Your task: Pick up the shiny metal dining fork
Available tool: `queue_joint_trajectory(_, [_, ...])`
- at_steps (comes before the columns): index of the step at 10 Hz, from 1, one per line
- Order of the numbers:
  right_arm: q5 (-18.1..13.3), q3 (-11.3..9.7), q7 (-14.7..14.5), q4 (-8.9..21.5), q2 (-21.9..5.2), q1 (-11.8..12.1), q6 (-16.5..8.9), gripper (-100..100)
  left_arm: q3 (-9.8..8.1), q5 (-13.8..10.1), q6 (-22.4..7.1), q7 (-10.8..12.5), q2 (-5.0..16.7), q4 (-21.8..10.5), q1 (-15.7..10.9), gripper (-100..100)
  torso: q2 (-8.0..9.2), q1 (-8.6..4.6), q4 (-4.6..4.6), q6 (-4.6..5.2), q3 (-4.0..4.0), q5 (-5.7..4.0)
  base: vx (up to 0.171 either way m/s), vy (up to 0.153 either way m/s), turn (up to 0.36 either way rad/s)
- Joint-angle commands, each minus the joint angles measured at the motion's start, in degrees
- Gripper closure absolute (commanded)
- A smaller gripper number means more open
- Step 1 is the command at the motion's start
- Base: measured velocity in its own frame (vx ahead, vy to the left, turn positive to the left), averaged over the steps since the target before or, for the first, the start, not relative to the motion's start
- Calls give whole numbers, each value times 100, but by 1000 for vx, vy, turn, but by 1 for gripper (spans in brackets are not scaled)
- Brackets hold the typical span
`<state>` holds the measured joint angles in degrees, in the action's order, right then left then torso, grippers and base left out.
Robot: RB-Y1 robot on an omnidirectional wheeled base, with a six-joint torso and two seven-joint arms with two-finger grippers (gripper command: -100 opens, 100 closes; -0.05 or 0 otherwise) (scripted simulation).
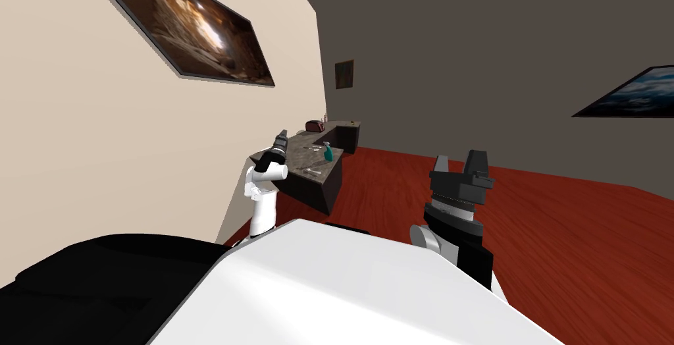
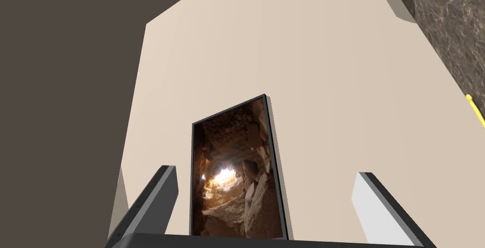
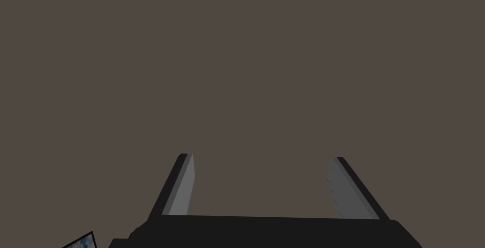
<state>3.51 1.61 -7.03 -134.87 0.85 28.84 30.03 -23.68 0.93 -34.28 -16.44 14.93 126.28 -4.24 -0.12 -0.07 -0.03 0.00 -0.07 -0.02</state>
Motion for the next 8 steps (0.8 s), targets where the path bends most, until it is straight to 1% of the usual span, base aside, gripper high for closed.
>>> queue_joint_trajectory(1, [0, 0, 0, 0, 0, 0, 0, 0, -56, -34, -286, -45, 2, -31, -34, -100, 0, 0, 0, 0, 0, 0, 38, -28, -9])
queue_joint_trajectory(2, [0, 0, 0, 0, 0, 0, 0, 0, -56, -34, -442, -45, 2, -31, -34, -100, -2, -1, -1, 0, -2, 0, 19, -15, 3])
queue_joint_trajectory(3, [0, 0, 0, 0, 0, 0, 0, 0, -160, -99, -609, -131, 5, -90, -115, -100, 2, 2, 0, 0, 1, 0, 26, -25, -28])
queue_joint_trajectory(5, [0, 0, 0, 0, 0, 0, 0, 0, -160, -99, -945, -131, 5, -90, -115, -100, 0, 0, -1, 0, -1, 0, 26, -17, -4])
queue_joint_trajectory(6, [0, 0, 0, 0, 0, 0, 0, 0, -256, -169, -1093, -214, 10, -152, -179, -100, 2, 3, 0, 0, 1, 1, 40, -22, -37])
queue_joint_trajectory(8, [0, 0, 0, 0, 0, 0, 0, 0, -256, -169, -1432, -214, 10, -152, -179, -100, -5, 0, -2, 0, -3, 0, 33, -19, -5])
